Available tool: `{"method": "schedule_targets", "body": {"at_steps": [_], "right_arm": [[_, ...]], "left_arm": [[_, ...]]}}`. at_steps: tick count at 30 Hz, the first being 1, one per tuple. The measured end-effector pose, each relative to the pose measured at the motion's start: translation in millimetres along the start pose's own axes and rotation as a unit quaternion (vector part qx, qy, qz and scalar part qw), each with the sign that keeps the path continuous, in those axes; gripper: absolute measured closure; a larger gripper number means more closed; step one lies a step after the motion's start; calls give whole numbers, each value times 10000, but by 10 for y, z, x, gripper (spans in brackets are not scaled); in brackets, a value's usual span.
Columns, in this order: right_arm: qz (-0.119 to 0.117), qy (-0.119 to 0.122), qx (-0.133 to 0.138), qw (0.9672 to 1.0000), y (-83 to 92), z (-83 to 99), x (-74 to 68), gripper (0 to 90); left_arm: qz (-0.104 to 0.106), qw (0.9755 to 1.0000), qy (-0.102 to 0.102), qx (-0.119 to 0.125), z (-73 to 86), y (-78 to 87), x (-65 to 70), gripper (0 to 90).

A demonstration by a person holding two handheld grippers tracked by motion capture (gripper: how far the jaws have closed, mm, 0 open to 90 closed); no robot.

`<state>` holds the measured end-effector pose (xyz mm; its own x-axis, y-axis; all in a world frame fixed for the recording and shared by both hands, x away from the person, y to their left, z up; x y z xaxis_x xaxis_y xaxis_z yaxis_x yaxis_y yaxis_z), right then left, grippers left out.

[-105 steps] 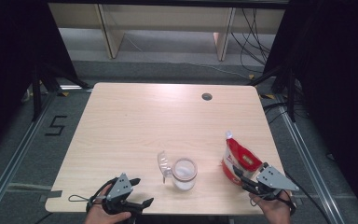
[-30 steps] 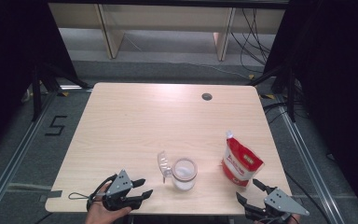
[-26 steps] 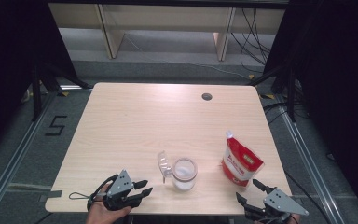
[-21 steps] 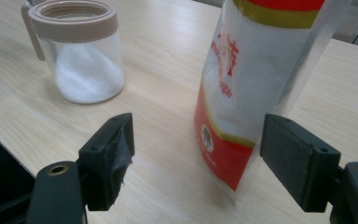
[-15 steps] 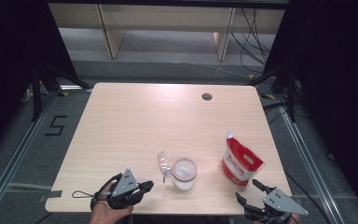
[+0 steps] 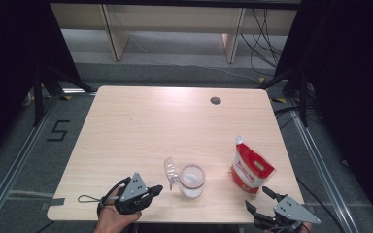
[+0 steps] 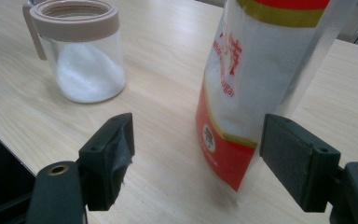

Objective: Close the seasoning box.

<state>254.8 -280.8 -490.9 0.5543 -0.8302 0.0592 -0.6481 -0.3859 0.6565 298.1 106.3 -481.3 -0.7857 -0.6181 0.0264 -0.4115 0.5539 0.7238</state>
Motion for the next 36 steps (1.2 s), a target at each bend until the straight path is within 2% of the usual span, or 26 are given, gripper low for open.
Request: {"method": "schedule_targets", "body": {"at_steps": [1, 9, 10, 11, 14, 15, 16, 17, 18, 22, 24, 25, 26, 27, 29, 32, 34, 36], "right_arm": [[-3, 1, 1, 10000, -1, 0, -1, 271], [-14, -1, -7, 10000, -1, 0, -4, 271], [-25, 74, 30, 10000, -11, -3, 3, 271], [-47, -89, -35, 9999, -5, 5, -20, 271], [-48, -106, -29, 9999, -5, 4, -24, 271], [-34, -65, -69, 9999, 0, 9, -17, 271], [-34, -65, -69, 9999, 0, 9, -17, 271], [78, 174, 69, 9998, -13, -6, 25, 271], [82, 214, 59, 9997, -13, -4, 29, 271], [15, 98, 38, 9999, -16, -3, 8, 271], [19, 95, 8, 10000, -10, 0, 8, 271], [86, 183, 70, 9998, -14, -6, 27, 271], [89, 179, 70, 9998, -14, -6, 27, 271], [85, 181, 66, 9998, -15, -6, 26, 271], [26, 90, 25, 10000, -19, -1, 8, 271], [13, 112, 39, 9999, -22, -3, 8, 271], [27, 93, 31, 9999, -17, -1, 12, 271], [32, 45, 11, 10000, -14, 3, 4, 271]], "left_arm": [[-35, 10000, -49, -35, -7, 4, -8, 892], [-7, 10000, 7, 74, -91, 6, 5, 892], [-32, 10000, -26, 69, -101, 10, -3, 892], [-34, 9999, -22, 103, -114, 9, -1, 892], [-26, 9999, -7, 105, -136, 18, 6, 892], [2, 9999, -119, 124, -166, 20, 5, 892], [2, 9999, -119, 124, -166, 20, 5, 892], [-12, 9999, -95, 114, -188, 18, 26, 892], [-32, 9999, -96, 106, -198, 15, 31, 892], [1, 9999, -83, 139, -226, -2, 53, 892], [-2, 9995, -280, 116, -253, 2, 40, 892], [12, 9998, -127, 171, -268, -10, 64, 892], [12, 9998, -127, 171, -268, -10, 64, 892], [18, 9996, -256, 136, -288, 0, 61, 892], [23, 9998, -169, 130, -300, -2, 79, 892], [4, 9996, -261, 111, -317, -5, 74, 892], [23, 9998, -187, 94, -316, -9, 83, 892], [0, 9997, -208, 87, -325, -12, 73, 891]]}}
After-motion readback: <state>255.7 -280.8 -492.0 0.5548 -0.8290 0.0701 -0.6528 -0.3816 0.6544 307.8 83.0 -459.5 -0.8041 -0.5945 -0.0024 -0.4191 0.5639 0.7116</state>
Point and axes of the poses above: each handheld gripper's, and its own axes: y roughly backward along the jaws, z roughly out of its underside, x roughly to its right, the point moved 3 cm from there along -y, roughly forward along the jaws, and after that the axes turned 15 degrees about -x, right-handed, at the moved point
